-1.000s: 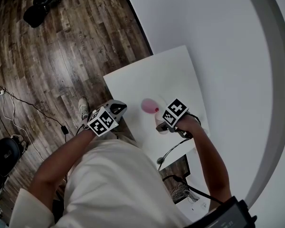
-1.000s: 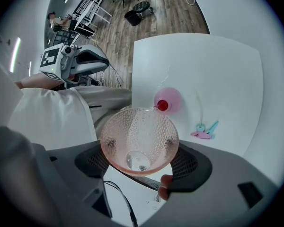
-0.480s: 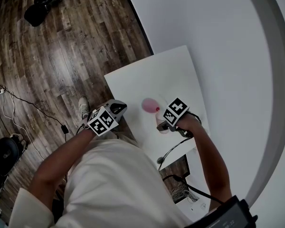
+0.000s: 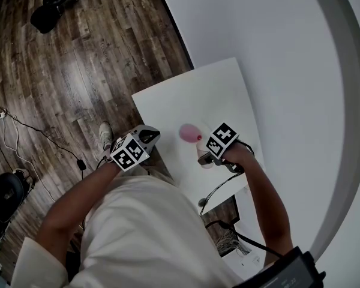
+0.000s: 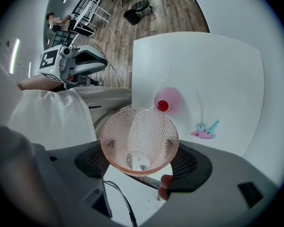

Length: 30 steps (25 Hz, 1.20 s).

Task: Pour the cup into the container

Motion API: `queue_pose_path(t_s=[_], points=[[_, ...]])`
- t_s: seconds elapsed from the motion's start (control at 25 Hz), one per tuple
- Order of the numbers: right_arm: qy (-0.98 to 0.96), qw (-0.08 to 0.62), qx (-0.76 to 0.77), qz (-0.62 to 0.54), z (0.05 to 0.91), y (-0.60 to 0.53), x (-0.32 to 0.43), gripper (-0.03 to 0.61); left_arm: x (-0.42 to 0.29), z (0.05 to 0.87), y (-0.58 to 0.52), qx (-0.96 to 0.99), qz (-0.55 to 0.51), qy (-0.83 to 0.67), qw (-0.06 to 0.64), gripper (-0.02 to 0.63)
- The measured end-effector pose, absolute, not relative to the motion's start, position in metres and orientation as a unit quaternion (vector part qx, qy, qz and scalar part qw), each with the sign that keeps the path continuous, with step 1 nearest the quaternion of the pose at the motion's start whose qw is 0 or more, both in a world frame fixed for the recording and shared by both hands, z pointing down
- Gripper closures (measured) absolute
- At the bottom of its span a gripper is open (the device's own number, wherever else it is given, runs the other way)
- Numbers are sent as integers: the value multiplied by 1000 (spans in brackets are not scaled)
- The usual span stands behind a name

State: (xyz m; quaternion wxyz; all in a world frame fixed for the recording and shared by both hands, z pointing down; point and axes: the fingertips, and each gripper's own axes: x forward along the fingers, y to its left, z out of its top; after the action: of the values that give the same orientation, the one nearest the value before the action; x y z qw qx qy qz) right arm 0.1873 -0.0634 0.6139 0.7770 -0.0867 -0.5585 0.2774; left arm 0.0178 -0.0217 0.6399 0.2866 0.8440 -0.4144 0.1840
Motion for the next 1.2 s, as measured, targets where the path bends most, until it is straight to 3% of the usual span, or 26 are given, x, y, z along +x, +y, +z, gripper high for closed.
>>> queue_pose_path(t_s=[1.2], points=[[-547,783,-94,281,615,-64,191,206,17,644,-19,841,183,-418,291,603]])
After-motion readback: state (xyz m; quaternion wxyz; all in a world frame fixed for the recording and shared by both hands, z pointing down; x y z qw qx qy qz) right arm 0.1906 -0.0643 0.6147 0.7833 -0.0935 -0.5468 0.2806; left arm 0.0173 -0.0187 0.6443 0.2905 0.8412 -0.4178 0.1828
